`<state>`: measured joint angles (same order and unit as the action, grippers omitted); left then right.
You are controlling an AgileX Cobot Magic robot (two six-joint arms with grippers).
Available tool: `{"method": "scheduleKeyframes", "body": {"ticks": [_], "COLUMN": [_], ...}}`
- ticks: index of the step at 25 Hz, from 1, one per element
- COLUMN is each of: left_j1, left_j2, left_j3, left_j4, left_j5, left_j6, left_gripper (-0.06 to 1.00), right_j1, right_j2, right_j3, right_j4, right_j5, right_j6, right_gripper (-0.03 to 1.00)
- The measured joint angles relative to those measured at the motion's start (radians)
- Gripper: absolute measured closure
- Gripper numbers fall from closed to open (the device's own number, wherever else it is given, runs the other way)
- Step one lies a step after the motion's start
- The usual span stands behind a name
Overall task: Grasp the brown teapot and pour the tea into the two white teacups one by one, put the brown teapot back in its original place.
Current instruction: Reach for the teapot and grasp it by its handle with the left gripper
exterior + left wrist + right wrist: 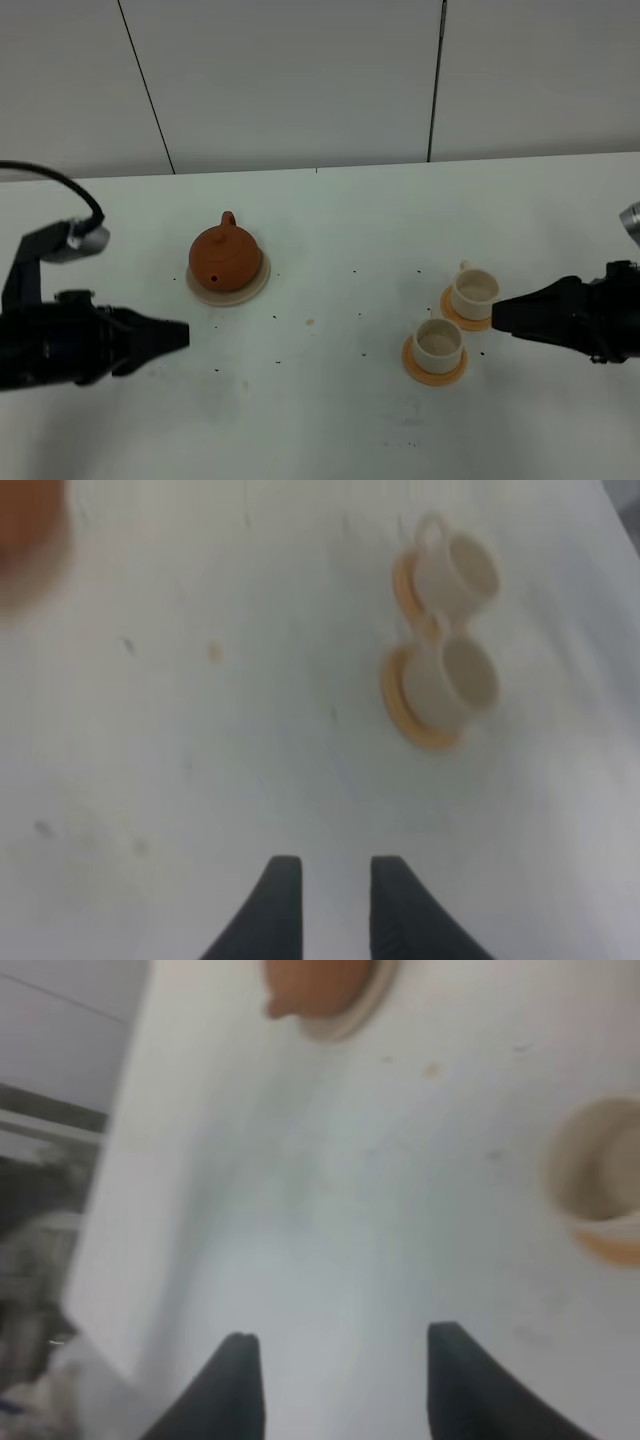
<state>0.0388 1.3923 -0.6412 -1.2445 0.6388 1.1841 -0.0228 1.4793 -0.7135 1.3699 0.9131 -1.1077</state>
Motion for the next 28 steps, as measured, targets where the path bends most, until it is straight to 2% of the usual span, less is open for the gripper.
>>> {"method": "scheduleKeyframes", "body": {"ticks": [5,8,11,14,17,22,28], "left_j1": [0.000,0.000,0.000,0.000,0.000,0.000,0.000], "left_j2": [0.006,0.016,0.028,0.042,0.050,0.051,0.051], "left_j3": [-0.076,-0.112,-0.138,-0.160,-0.173,-0.174,-0.174], "left_j4": [0.004,0.051,0.160,0.301,0.448,0.590,0.620], "left_j5": [-0.070,-0.075,-0.097,-0.109,-0.094,-0.060,-0.049], "left_j6": [-0.026,-0.065,-0.160,-0.289,-0.419,-0.545,-0.579], "left_gripper": [0.70,0.70,0.70,0.70,0.70,0.70,0.70], "right_j1": [0.000,0.000,0.000,0.000,0.000,0.000,0.000], "right_j2": [0.000,-0.018,-0.069,-0.147,-0.243,-0.441,-0.732], "right_j3": [-0.109,-0.145,-0.150,-0.150,-0.152,-0.153,-0.060], "right_j4": [-0.303,-0.534,-0.761,-0.942,-1.086,-1.224,-1.248], "right_j5": [-0.028,-0.032,-0.032,-0.024,0.026,0.125,0.168], "right_j6": [0.276,0.495,0.689,0.854,0.963,1.044,1.050], "right_gripper": [0.62,0.62,0.63,0.64,0.64,0.64,0.64]}}
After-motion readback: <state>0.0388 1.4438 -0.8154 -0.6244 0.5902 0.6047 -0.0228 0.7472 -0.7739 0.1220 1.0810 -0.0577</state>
